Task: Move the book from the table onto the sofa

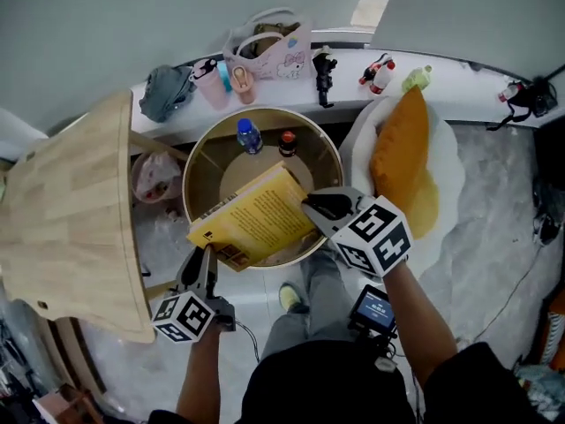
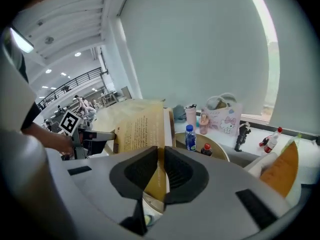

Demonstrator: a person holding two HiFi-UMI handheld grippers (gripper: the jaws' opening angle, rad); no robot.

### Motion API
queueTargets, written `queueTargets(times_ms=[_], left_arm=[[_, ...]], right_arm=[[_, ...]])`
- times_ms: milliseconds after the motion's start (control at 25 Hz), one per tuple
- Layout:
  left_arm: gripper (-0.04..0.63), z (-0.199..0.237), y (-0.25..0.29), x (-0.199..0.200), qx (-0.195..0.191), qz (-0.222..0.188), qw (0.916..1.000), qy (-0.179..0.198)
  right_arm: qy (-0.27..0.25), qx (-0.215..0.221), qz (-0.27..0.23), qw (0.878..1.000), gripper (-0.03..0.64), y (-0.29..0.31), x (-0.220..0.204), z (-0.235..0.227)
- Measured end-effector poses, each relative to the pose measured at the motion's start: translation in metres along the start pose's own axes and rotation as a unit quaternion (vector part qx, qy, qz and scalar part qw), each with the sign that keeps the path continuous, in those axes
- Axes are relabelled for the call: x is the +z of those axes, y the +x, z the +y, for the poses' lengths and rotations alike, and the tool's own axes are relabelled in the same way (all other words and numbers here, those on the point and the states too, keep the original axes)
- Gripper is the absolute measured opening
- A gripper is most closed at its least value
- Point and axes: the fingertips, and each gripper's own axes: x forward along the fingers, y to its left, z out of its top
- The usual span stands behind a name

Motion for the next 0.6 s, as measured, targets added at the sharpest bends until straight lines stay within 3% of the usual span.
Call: queueTargets(times_ms=[280,600], left_arm=[[0.089,-0.062,-0.047,0.023,-0.081,-0.012,0.9938,0.075],[0.086,-0.149,-0.067,0.029,-0.189,-0.01,0.9725,0.135]], right_arm=[[0.015,-0.074,-0.075,0.994,0.051,-0.096,-0.008,0.044],[0.047,-0.16,-0.127,0.978,0.051,-0.198,-0.034,0.062]])
